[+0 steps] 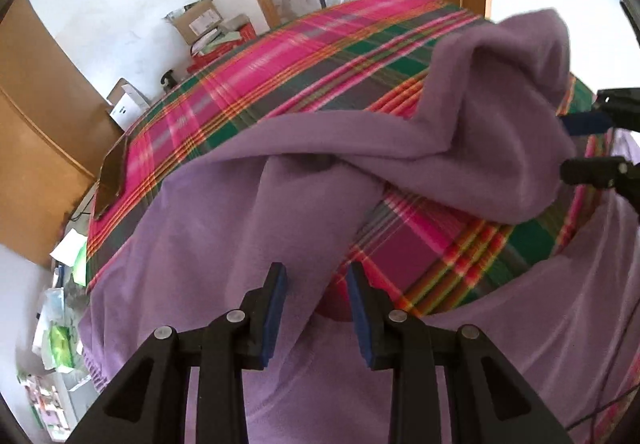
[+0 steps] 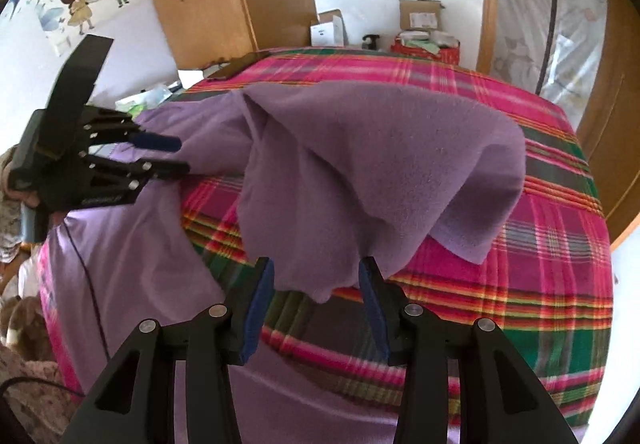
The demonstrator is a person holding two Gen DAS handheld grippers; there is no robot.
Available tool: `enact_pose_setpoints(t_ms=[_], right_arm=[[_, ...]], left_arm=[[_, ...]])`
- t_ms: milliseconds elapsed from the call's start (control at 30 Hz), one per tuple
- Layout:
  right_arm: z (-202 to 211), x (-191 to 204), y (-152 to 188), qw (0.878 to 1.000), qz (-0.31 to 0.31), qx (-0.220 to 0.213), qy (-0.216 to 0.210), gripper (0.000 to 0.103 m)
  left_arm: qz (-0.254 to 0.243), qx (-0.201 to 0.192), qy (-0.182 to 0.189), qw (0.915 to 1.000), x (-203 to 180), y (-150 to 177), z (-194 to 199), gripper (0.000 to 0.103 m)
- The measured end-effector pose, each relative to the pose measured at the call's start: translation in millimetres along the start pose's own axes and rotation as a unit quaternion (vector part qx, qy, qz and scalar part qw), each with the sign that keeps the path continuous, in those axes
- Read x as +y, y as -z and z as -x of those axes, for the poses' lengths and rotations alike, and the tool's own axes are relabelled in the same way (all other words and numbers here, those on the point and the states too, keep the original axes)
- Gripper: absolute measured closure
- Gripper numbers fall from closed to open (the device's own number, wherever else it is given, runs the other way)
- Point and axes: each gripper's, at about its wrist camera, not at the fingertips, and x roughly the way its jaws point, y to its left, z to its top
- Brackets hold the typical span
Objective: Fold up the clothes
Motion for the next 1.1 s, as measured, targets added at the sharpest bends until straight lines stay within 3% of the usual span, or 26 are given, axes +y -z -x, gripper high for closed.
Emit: enact_pose_setpoints(t_ms=[67, 200, 267, 333, 400, 767, 1100], right_arm=[[-7, -1, -3, 1.000, -0.004, 0.002, 0.001, 0.057], [-21, -11, -9, 0.999, -0.033, 0.003, -0.007, 0.057], [-22, -16, -12, 0.999, -0.041, 0.000, -0.007, 0.068], [-24, -20, -15, 0.999, -0.048, -0.004, -0.007, 0.087], [-21, -25, -19, 0.998, -0.055, -0.013, -0.006, 0.091], [-6, -64, -57, 0.990, -0.081, -0.086, 0.072, 0.095], [-16, -74, -57, 0.987, -0.099, -0.077, 0.102, 0.092]], left_arm=[[0.008, 0.010, -0.005, 0.9999, 2, 0, -7, 0.071], [0.024, 0.012, 0.024, 0.9994, 11, -2, -14, 0.075], [0.043, 0.008, 0.035, 0.9984, 19, -3, -13, 0.085], [0.054, -0.003, 0.054, 0.9971, 23, -4, -9, 0.090], [0.079, -0.005, 0.075, 0.9940, 35, -5, -9, 0.094], [0.170, -0.032, 0.116, 0.9781, 81, -8, -4, 0.098], [0.256, -0.022, 0.183, 0.9491, 107, 4, -21, 0.097]])
